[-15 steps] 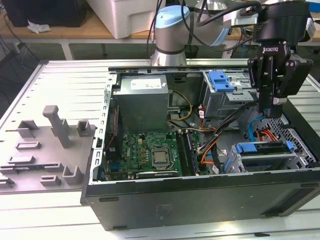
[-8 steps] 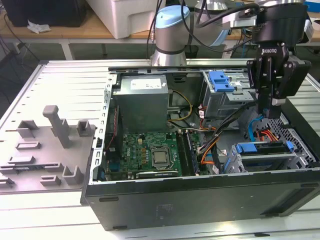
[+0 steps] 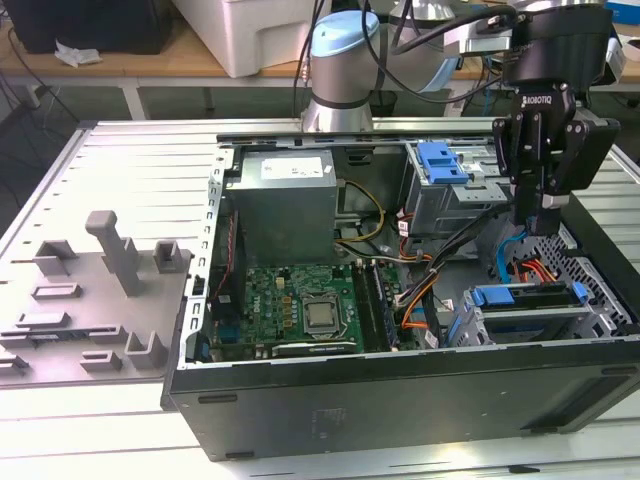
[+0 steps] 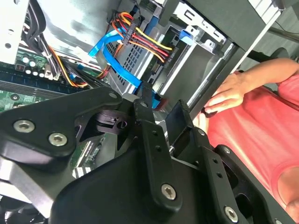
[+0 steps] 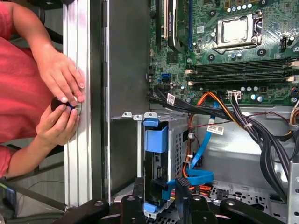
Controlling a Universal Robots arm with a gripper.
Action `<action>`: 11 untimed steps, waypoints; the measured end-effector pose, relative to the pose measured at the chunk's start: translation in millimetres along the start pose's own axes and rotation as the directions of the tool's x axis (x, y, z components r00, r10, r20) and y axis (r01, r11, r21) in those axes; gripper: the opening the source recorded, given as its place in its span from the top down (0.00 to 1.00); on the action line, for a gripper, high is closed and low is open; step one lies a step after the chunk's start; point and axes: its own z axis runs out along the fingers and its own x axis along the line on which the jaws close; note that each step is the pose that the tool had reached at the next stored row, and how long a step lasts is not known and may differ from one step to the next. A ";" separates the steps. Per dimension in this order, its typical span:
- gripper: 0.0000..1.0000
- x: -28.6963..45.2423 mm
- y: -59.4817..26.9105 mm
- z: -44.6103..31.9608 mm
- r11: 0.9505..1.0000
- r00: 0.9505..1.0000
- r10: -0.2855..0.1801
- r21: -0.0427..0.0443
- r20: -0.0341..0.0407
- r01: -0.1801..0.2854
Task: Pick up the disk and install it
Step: 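Insert the second disk wire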
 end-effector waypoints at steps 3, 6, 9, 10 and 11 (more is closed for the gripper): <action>0.60 -0.1 0.0 0.0 1.000 1.000 0.000 0.000 -0.002 0.000; 0.62 -0.2 0.0 -0.1 1.000 1.000 0.000 0.000 -0.002 0.000; 0.69 -0.2 0.0 0.0 1.000 1.000 0.000 0.000 -0.003 0.000; 0.69 -0.3 0.0 0.0 1.000 1.000 0.000 0.000 -0.003 0.000; 0.69 -0.3 0.0 0.0 1.000 1.000 0.000 0.000 -0.003 0.000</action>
